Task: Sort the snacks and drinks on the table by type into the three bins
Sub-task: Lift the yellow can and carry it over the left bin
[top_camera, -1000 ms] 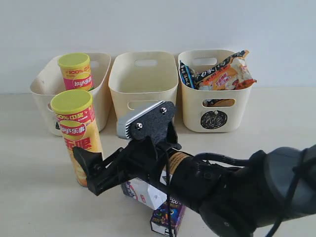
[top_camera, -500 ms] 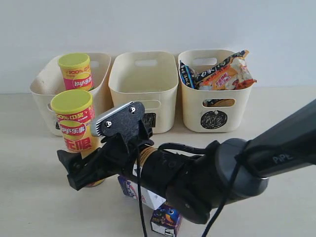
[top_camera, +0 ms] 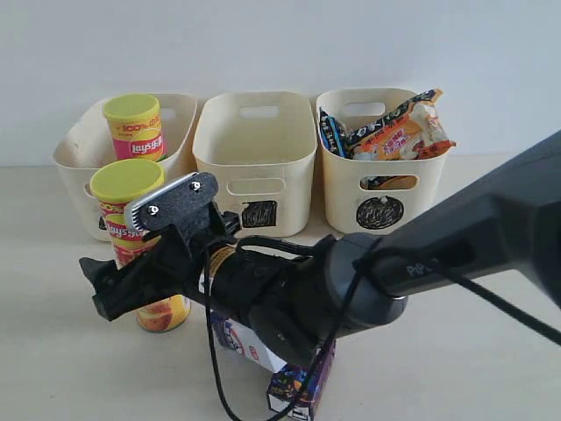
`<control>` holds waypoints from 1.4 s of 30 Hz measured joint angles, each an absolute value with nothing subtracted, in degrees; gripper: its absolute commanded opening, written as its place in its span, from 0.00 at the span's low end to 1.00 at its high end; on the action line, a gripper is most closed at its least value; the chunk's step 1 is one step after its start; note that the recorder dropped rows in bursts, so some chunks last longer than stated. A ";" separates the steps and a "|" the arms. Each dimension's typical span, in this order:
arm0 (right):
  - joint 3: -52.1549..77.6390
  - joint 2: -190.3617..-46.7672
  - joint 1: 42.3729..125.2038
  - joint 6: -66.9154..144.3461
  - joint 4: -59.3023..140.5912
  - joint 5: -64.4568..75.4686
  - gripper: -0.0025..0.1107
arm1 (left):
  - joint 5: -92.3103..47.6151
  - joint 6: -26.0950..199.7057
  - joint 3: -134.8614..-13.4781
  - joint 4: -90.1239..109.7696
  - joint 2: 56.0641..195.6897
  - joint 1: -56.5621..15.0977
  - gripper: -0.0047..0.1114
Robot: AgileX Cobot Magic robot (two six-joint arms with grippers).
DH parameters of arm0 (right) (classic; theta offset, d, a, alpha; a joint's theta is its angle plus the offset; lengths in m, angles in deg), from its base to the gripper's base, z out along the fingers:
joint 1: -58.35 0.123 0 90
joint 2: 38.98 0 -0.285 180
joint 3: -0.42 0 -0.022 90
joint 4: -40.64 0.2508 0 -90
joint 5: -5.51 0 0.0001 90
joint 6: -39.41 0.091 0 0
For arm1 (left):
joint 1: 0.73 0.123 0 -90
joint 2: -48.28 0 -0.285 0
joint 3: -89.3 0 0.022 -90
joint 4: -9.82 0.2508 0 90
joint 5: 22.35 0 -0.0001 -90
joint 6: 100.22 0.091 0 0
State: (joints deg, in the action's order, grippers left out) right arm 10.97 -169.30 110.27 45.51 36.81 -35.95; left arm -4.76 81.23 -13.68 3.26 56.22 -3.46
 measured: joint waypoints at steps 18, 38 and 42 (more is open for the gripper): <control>6.96 -166.75 110.27 44.00 38.28 -24.35 0.02 | -4.76 81.12 -13.68 3.26 56.22 -3.46 0.08; -11.61 -162.00 110.27 43.01 38.28 -19.40 0.02 | -4.76 81.12 -13.68 3.26 56.22 -3.46 0.08; -21.23 -167.63 110.27 40.14 38.16 -17.34 0.02 | -4.76 81.12 -13.68 3.26 56.22 -3.46 0.08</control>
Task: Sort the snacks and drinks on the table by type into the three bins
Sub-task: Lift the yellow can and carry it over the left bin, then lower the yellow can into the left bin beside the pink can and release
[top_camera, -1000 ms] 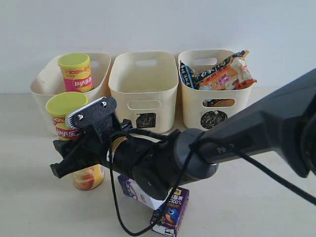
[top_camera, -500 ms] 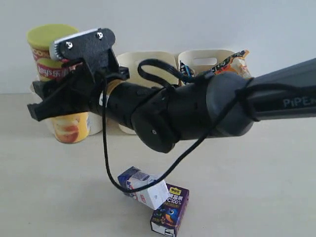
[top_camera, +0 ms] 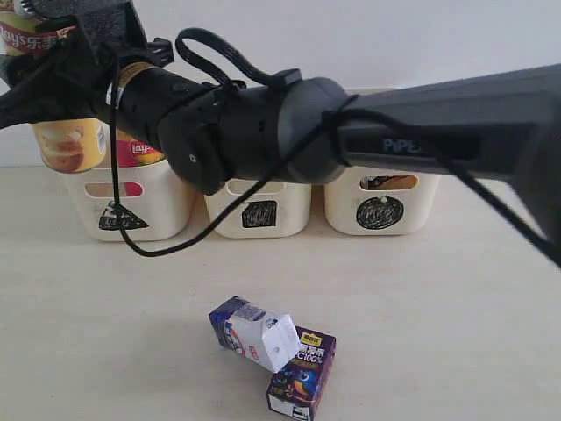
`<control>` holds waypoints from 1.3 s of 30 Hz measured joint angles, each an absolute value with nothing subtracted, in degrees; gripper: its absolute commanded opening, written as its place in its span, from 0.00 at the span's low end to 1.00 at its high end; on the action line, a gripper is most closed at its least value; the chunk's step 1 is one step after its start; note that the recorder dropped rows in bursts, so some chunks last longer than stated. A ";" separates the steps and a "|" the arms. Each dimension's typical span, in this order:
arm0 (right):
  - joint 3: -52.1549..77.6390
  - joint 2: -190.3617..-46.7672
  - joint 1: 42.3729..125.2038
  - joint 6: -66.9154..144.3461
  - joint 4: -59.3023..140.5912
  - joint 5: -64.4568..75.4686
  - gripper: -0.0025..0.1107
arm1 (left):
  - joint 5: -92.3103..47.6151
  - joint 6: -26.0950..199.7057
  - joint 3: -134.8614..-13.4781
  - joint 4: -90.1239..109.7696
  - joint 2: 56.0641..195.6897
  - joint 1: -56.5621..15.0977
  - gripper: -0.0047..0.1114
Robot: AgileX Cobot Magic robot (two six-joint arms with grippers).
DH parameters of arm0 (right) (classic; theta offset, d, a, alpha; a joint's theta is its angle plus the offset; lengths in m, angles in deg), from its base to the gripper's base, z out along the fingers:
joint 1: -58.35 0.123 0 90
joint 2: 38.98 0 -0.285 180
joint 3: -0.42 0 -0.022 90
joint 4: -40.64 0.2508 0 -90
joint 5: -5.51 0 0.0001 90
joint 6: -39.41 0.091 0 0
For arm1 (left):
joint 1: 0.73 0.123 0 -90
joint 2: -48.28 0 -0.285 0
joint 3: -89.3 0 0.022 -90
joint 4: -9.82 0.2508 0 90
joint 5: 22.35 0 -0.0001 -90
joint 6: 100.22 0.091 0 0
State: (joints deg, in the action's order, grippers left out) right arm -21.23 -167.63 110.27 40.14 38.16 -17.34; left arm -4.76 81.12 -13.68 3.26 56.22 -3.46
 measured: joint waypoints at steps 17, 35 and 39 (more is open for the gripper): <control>-53.07 -190.20 105.05 39.03 38.14 -13.68 0.02 | -4.76 81.12 -13.68 3.26 56.22 -3.46 0.08; -59.82 -195.81 104.44 35.07 37.64 -12.20 0.61 | -4.76 81.12 -13.68 3.26 56.22 -3.46 0.08; -59.82 -195.81 104.44 34.96 37.64 -12.20 0.67 | -4.76 81.12 -13.68 3.26 56.22 -3.46 0.08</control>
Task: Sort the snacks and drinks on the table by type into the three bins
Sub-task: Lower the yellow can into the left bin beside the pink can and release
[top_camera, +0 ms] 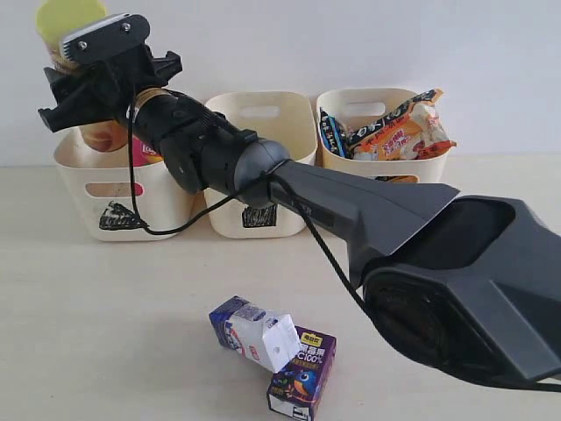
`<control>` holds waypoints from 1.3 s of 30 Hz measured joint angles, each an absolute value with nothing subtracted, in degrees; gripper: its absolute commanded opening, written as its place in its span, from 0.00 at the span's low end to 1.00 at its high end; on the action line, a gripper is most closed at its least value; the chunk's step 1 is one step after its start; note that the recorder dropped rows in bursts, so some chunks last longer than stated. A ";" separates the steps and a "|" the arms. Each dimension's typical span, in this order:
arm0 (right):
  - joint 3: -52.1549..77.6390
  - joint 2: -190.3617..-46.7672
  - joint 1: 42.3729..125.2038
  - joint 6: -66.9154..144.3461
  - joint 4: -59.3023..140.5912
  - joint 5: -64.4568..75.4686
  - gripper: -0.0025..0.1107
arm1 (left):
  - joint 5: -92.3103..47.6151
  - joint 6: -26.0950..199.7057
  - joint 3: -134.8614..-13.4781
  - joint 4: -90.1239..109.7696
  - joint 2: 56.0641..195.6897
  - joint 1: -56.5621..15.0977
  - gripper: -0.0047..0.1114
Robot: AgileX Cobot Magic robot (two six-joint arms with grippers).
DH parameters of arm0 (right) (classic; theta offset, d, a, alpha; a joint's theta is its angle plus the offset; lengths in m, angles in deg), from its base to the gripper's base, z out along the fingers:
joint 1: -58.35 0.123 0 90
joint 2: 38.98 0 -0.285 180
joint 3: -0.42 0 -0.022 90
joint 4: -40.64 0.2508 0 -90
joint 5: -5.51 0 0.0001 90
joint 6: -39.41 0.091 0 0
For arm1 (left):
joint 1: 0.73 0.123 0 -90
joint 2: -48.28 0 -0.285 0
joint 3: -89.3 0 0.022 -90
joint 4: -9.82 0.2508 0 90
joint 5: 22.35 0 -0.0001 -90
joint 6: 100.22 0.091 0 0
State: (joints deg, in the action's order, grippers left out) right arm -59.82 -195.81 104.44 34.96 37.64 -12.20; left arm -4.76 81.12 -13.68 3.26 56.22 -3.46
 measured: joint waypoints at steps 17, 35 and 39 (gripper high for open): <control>-59.82 -194.85 104.44 34.64 37.64 -10.01 0.62 | -4.76 81.12 -13.68 3.26 56.22 -3.46 0.08; -59.86 -182.18 104.44 34.33 37.77 31.40 0.02 | -4.76 81.12 -13.68 3.26 56.22 -3.46 0.08; -59.86 -180.58 104.78 33.91 36.96 41.49 0.02 | -4.76 81.12 -13.68 3.26 56.22 -3.46 0.08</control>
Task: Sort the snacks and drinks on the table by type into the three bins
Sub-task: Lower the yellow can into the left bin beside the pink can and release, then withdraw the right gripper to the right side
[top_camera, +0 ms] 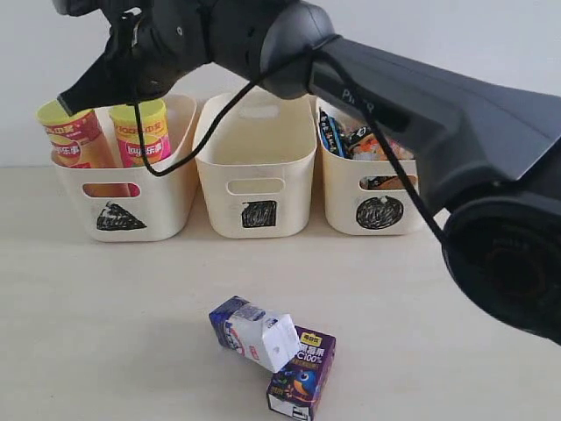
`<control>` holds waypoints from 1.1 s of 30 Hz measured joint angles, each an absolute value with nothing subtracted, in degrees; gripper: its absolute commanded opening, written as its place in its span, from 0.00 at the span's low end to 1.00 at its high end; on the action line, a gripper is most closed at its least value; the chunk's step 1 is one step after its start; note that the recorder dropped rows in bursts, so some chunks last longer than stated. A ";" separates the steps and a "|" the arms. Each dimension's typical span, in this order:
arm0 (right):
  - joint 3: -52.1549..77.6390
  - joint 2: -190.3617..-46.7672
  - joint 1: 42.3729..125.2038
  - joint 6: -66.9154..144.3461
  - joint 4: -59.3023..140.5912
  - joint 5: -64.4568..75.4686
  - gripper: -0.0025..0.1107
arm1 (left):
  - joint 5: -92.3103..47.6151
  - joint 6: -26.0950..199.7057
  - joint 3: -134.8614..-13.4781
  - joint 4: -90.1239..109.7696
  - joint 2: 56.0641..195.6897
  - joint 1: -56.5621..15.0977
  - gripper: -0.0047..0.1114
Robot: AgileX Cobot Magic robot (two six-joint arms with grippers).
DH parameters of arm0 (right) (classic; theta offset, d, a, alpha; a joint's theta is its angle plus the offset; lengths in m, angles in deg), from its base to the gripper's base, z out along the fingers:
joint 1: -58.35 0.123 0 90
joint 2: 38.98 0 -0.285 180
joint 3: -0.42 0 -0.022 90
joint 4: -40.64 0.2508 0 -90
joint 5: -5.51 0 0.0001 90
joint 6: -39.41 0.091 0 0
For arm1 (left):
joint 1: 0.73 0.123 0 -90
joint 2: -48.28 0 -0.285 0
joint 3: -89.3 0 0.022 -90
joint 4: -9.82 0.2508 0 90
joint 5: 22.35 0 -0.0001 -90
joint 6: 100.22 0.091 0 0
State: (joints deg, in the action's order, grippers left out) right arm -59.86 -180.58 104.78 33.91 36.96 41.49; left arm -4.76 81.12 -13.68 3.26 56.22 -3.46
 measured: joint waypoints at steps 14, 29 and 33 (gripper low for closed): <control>-49.85 -171.82 112.62 36.67 26.66 53.62 0.02 | -4.76 81.12 -13.68 3.26 56.22 -3.46 0.08; -1.92 -144.11 110.01 47.62 15.97 33.78 0.02 | -4.76 81.12 -13.68 3.26 56.22 -3.46 0.08; 6.78 -138.54 103.74 48.44 15.59 31.71 0.02 | -4.76 81.12 -13.68 3.26 56.22 -3.46 0.08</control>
State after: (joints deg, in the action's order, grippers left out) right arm 6.78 -138.54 103.74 48.44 15.59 31.71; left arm -4.76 81.12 -13.68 3.26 56.22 -3.46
